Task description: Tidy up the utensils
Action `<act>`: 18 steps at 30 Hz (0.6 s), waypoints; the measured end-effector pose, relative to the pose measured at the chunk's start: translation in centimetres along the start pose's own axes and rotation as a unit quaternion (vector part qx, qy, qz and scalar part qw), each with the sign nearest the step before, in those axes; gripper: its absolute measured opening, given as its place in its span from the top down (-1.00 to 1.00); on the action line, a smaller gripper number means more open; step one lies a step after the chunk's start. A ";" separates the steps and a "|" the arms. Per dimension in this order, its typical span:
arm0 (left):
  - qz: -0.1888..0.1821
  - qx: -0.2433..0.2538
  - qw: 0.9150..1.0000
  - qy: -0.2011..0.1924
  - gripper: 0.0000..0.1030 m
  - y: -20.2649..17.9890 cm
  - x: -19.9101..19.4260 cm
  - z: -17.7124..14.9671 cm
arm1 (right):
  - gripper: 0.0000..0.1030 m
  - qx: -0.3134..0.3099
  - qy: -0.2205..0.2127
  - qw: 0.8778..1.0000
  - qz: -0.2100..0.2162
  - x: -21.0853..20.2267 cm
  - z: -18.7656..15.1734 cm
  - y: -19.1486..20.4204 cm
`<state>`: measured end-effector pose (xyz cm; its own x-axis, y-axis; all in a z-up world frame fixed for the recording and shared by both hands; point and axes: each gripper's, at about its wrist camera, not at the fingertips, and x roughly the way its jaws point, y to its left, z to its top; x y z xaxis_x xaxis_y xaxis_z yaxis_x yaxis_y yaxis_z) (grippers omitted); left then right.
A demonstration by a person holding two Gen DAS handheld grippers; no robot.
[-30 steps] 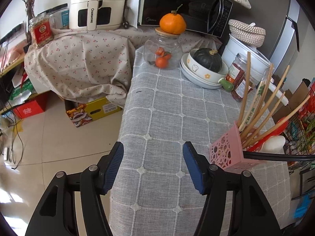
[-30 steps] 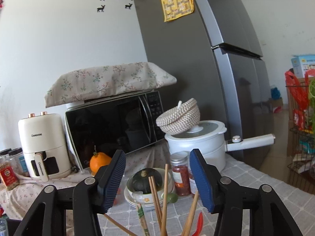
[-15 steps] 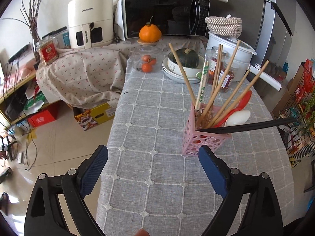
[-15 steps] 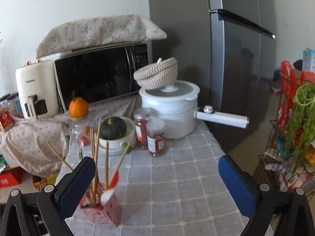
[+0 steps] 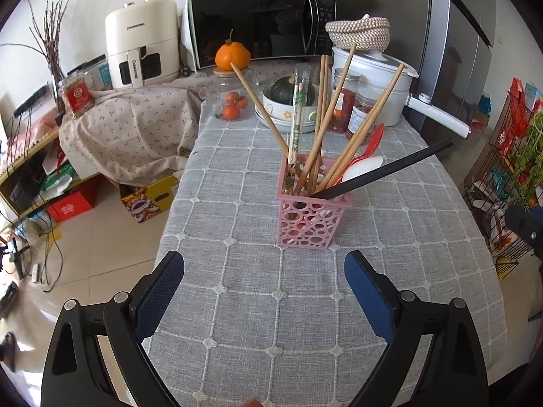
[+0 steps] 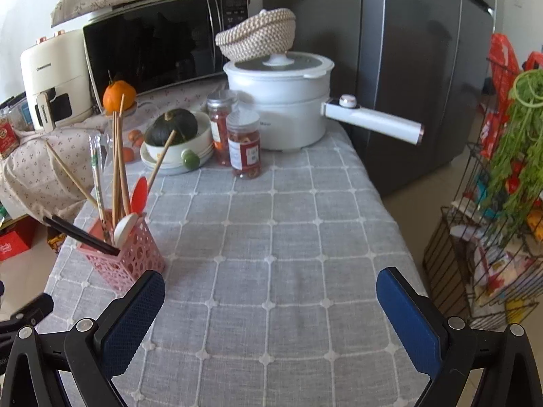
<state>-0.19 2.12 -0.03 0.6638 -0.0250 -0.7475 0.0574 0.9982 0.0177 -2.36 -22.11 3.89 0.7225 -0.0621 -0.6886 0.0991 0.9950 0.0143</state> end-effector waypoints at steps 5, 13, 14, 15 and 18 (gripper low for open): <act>-0.008 0.007 1.000 -0.003 -0.88 -1.2 0.0 0.2 | -0.99 -0.011 0.015 1.000 -0.007 0.8 -0.6 0.1; -0.012 0.013 1.000 -0.001 -0.88 -1.7 0.2 0.2 | -0.99 -0.023 0.019 1.000 -0.005 1.2 -0.7 1.1; -0.012 0.012 1.000 -0.001 -0.88 -1.7 0.1 0.1 | -0.99 -0.024 0.021 0.999 -0.006 1.2 -0.7 1.2; -0.012 0.011 1.000 -0.001 -0.88 -1.6 0.1 0.1 | -0.99 -0.023 0.021 0.999 -0.005 1.3 -0.7 1.2; -0.013 0.007 1.000 -0.002 -0.88 -1.5 0.1 0.1 | -0.99 -0.022 0.022 1.000 -0.002 1.2 -0.6 1.2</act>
<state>-0.15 0.63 -0.04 0.6645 -0.0515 -0.7455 0.0857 0.9963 0.0076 -1.81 -20.99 2.60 0.6909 -0.0637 -0.7201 0.0707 0.9973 -0.0205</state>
